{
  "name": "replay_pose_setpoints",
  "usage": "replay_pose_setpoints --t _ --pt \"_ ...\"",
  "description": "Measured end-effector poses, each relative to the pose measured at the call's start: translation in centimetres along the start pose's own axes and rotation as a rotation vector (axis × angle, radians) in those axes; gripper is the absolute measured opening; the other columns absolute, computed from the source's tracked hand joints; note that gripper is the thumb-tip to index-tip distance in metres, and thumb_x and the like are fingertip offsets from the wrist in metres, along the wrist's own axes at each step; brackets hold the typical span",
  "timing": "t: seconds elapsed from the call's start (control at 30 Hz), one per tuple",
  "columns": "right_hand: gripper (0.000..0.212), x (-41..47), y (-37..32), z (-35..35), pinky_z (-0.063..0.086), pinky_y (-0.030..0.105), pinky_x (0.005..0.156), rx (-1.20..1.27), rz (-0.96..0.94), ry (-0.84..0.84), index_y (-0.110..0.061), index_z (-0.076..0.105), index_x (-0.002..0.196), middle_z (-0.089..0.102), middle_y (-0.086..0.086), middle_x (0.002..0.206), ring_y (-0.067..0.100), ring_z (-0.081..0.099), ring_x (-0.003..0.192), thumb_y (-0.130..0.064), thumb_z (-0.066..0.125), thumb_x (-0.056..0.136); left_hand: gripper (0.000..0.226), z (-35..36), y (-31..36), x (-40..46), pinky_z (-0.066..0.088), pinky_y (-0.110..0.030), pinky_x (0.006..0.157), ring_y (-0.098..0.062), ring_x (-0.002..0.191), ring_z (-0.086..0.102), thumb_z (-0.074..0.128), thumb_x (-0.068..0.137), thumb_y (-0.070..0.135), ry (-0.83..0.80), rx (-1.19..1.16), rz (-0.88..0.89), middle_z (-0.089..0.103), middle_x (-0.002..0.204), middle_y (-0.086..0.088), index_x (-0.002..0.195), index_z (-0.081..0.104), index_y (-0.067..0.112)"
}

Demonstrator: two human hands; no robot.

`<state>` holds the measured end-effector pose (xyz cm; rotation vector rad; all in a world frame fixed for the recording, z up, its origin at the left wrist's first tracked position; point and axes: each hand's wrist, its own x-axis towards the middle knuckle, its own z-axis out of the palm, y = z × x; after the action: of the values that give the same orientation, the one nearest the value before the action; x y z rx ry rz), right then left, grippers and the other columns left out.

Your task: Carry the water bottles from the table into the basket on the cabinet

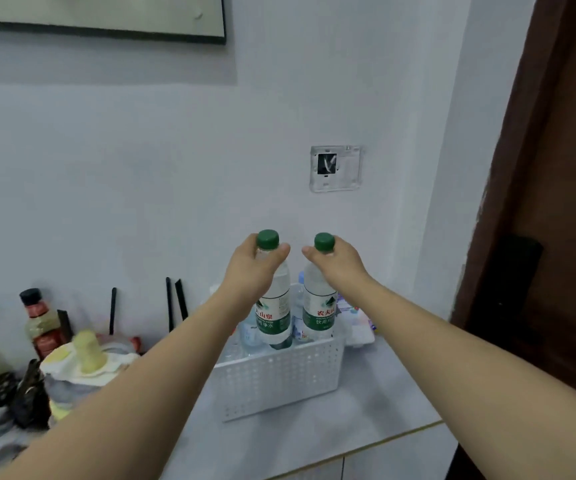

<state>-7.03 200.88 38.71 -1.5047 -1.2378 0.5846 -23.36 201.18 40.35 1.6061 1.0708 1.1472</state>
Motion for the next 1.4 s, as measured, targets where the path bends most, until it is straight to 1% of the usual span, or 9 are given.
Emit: replay_pose_setpoints --t 0.1,0.3,0.53,0.6,0.73,0.93,1.03,1.13,1.4 --pt "0.031 2.9 3.0 1.0 0.048 0.035 0.092 0.007 0.024 -0.032 -0.017 0.063 0.108 0.067 0.001 0.109 0.021 0.061 0.104 -0.041 0.066 0.088 0.025 0.6 -2.5 2.4 0.039 -0.032 0.082 -0.002 0.091 0.055 0.062 0.092 0.040 0.011 0.047 -0.012 0.060 0.104 0.011 0.112 0.056 0.026" --pt "0.040 6.8 9.3 2.0 0.051 0.042 0.092 -0.239 0.073 -0.177 -0.019 0.064 0.091 0.057 0.007 0.105 0.024 0.058 0.094 -0.056 0.066 0.079 0.062 3.2 -8.9 6.1 0.038 -0.051 0.105 -0.037 0.128 0.037 0.046 0.086 0.070 -0.094 0.591 -0.292 0.028 0.138 -0.008 0.139 0.037 0.039" --pt "0.035 7.8 14.1 2.6 0.041 0.026 0.052 -0.226 0.129 -0.306 -0.016 0.062 0.072 0.042 -0.003 0.071 0.012 0.047 0.058 -0.047 0.075 0.076 0.060 4.6 -15.2 7.8 0.046 -0.054 0.100 -0.030 0.123 0.048 0.062 0.068 0.070 -0.180 0.320 -0.416 0.038 0.143 -0.004 0.122 0.048 0.046" --pt "0.042 8.3 14.2 2.4 0.049 0.031 0.049 -0.221 0.130 -0.304 -0.002 0.064 0.080 0.045 -0.001 0.065 0.016 0.052 0.059 -0.043 0.075 0.077 0.045 5.0 -15.4 8.0 0.048 -0.048 0.098 -0.026 0.114 0.055 0.067 0.077 0.057 -0.191 0.250 -0.418 0.047 0.135 -0.006 0.117 0.053 0.042" --pt "0.029 8.1 14.4 2.2 0.047 0.029 0.051 -0.338 0.059 -0.322 -0.023 0.059 0.058 0.051 -0.010 0.053 0.011 0.053 0.052 -0.033 0.081 0.074 0.032 5.6 -16.3 8.6 0.048 -0.033 0.081 -0.011 0.089 0.059 0.067 0.090 0.032 -0.194 0.196 -0.370 0.064 0.105 0.001 0.120 0.057 0.026" --pt "0.022 7.3 13.9 2.3 0.050 0.031 0.069 -0.394 -0.011 -0.368 -0.019 0.068 0.085 0.068 -0.004 0.083 0.016 0.065 0.079 -0.035 0.079 0.076 0.034 4.8 -15.7 8.5 0.048 -0.024 0.067 -0.011 0.077 0.059 0.074 0.084 0.029 -0.145 0.290 -0.335 0.063 0.090 0.000 0.114 0.059 0.022" --pt "0.027 5.7 13.0 1.1 0.046 0.027 0.078 -0.358 0.004 -0.378 -0.017 0.067 0.105 0.066 -0.005 0.100 0.013 0.060 0.092 -0.031 0.074 0.083 0.048 4.3 -14.3 8.0 0.051 -0.029 0.076 -0.018 0.089 0.063 0.077 0.079 0.028 -0.164 0.401 -0.305 0.063 0.105 -0.004 0.122 0.056 0.023" --pt "0.043 3.7 12.0 -0.9 0.045 0.029 0.089 -0.394 0.039 -0.292 -0.016 0.060 0.124 0.059 -0.002 0.117 0.015 0.057 0.106 -0.037 0.068 0.087 0.054 4.5 -12.1 7.5 0.049 -0.019 0.060 -0.015 0.084 0.062 0.069 0.087 0.025 -0.149 0.551 -0.156 0.055 0.124 -0.004 0.135 0.047 0.020" --pt "0.057 -3.3 7.4 -8.3 0.019 0.024 0.114 -0.609 0.059 -0.013 -0.006 0.033 0.149 0.031 0.009 0.157 0.020 0.031 0.144 -0.031 0.049 0.100 0.050 8.4 -6.9 5.9 0.040 -0.041 0.102 -0.027 0.133 0.039 0.045 0.100 0.035 -0.181 0.912 0.379 0.040 0.149 -0.007 0.145 0.037 0.012"
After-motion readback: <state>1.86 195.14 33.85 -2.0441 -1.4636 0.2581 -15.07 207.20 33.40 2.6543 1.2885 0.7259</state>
